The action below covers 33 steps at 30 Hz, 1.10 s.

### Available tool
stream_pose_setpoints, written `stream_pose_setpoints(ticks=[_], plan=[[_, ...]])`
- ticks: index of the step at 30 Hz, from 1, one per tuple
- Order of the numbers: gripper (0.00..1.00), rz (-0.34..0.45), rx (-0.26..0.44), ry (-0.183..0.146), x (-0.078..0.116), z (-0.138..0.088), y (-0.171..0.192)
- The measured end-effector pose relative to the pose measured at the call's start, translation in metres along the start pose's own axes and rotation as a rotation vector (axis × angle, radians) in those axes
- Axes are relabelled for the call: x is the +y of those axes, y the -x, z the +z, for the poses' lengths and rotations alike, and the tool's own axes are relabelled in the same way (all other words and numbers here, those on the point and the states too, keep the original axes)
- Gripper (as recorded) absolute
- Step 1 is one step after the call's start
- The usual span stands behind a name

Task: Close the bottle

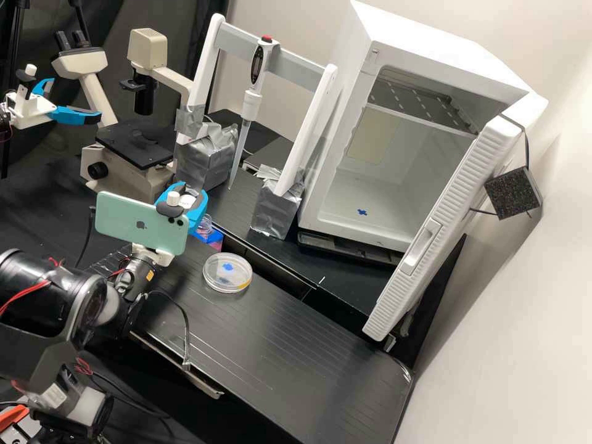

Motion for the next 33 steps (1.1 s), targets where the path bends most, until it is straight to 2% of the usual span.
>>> stream_pose_setpoints(ticks=[9,19,33], plan=[[0.0,0.001,-0.047,0.011,-0.002,0.01,-0.024],[0.0,-0.045,-0.109,0.014,-0.012,0.025,-0.034],[0.0,-0.057,-0.126,0.017,-0.018,0.032,-0.037]])
